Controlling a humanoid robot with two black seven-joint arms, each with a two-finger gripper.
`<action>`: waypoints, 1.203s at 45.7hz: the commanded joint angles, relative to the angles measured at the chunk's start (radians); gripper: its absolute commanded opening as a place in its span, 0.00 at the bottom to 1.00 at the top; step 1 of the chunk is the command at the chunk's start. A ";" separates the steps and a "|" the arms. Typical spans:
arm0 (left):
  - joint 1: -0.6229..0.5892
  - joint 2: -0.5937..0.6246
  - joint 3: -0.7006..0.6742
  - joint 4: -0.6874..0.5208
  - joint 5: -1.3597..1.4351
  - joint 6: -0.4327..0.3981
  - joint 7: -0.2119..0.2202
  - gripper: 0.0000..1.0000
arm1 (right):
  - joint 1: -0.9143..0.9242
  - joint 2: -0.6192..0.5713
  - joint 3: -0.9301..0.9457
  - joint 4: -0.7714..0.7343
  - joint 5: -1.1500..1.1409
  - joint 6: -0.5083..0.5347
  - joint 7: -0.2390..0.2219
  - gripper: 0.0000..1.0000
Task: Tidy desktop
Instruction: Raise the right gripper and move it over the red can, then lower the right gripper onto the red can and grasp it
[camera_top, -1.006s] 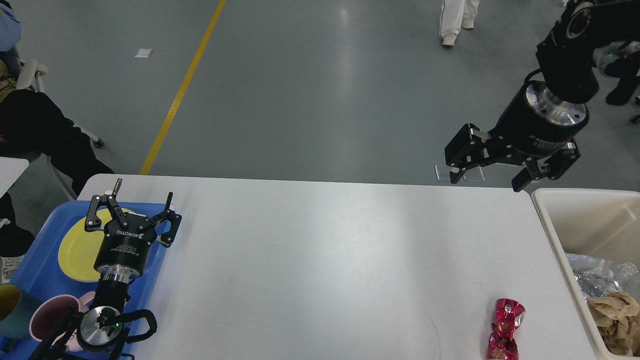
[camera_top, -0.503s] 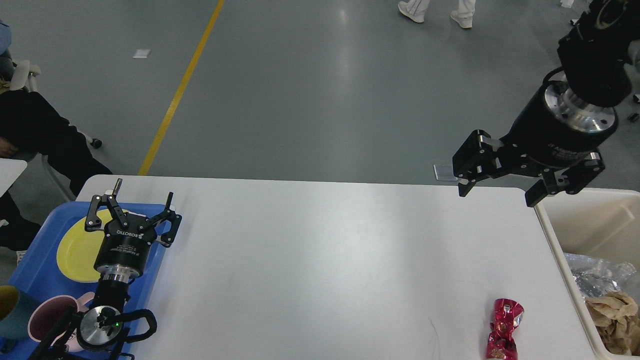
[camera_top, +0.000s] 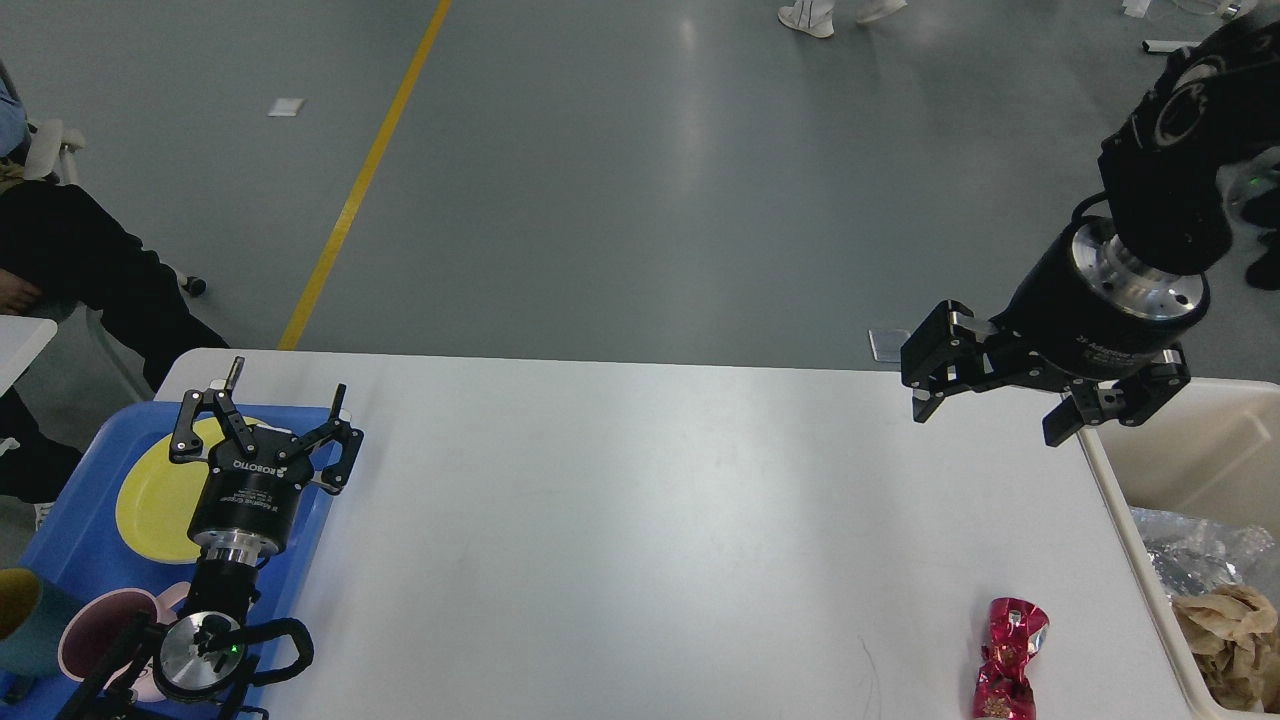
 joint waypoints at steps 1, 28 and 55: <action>-0.002 0.000 0.000 0.000 0.000 0.000 0.000 0.96 | -0.067 -0.046 -0.004 0.002 -0.032 -0.009 -0.001 0.96; 0.000 0.000 0.000 0.000 0.000 0.000 0.000 0.96 | -0.693 -0.074 0.056 -0.095 -0.109 -0.450 -0.013 0.97; 0.000 0.000 0.000 0.000 0.000 0.000 0.000 0.96 | -1.017 -0.025 0.126 -0.291 -0.098 -0.621 -0.013 0.97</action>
